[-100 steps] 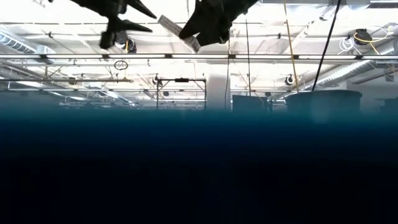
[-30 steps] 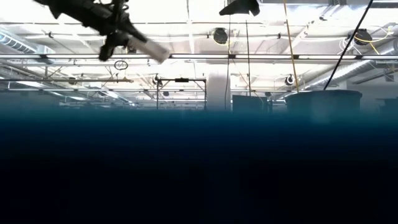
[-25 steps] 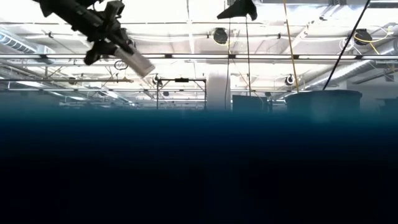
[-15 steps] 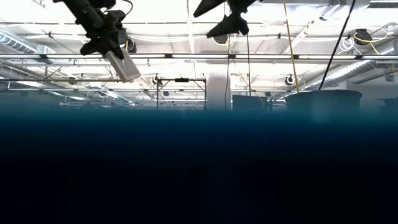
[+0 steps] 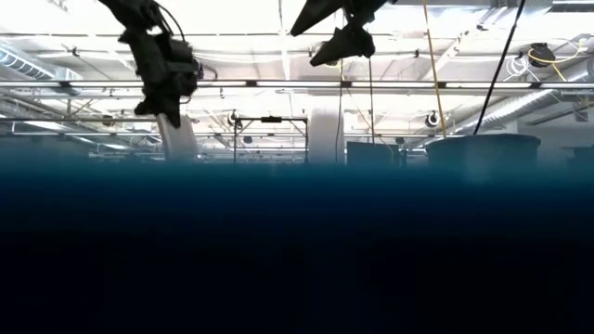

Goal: Pick & Place Toys
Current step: Put the black deck of cards into the left gray bin, then put the purple dice into the orange bin

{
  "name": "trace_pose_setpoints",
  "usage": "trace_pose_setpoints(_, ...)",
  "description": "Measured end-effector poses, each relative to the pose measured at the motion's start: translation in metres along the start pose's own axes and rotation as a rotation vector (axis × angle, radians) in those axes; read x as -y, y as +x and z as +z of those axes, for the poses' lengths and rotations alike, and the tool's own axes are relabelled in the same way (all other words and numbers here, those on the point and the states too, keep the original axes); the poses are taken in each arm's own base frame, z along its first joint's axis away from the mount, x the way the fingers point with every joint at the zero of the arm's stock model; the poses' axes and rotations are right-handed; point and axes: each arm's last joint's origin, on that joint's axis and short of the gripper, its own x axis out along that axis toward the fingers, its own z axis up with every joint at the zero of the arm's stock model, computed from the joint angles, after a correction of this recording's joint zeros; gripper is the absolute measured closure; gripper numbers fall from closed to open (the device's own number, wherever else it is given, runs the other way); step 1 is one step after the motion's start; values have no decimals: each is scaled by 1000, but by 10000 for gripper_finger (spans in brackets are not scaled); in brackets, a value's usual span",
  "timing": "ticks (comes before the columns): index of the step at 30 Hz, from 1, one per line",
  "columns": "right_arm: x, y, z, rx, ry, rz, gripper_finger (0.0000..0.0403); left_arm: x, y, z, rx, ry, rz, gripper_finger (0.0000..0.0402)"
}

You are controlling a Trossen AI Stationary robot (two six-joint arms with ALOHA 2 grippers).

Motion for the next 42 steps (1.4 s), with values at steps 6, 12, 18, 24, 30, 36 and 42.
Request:
trace_pose_setpoints(6, -1, -1, -1, -9, -4, 2, 62, -15, 32, 5, -156, -22, -104, 321)
trace_pose_setpoints(12, -1, -1, -1, -10, -4, 2, 62, -24, 56, 9, -241, -38, -141, 321)
trace_pose_setpoints(18, -1, -1, -1, -10, -4, 2, 62, -26, 64, 11, -249, -35, -199, 321)
trace_pose_setpoints(24, -1, -1, -1, -9, -7, -2, 62, -26, 63, 11, -247, -42, -197, 321)
trace_pose_setpoints(30, 1, 0, 0, -7, -4, -7, 62, -27, 63, 11, -256, -42, -156, 314)
trace_pose_setpoints(36, 1, 0, 0, -7, -1, -7, 62, -28, 64, 13, -233, -44, -147, 266)
trace_pose_setpoints(42, 1, 0, 0, -6, 0, -7, 62, -32, 65, 16, -234, -64, -10, 201)
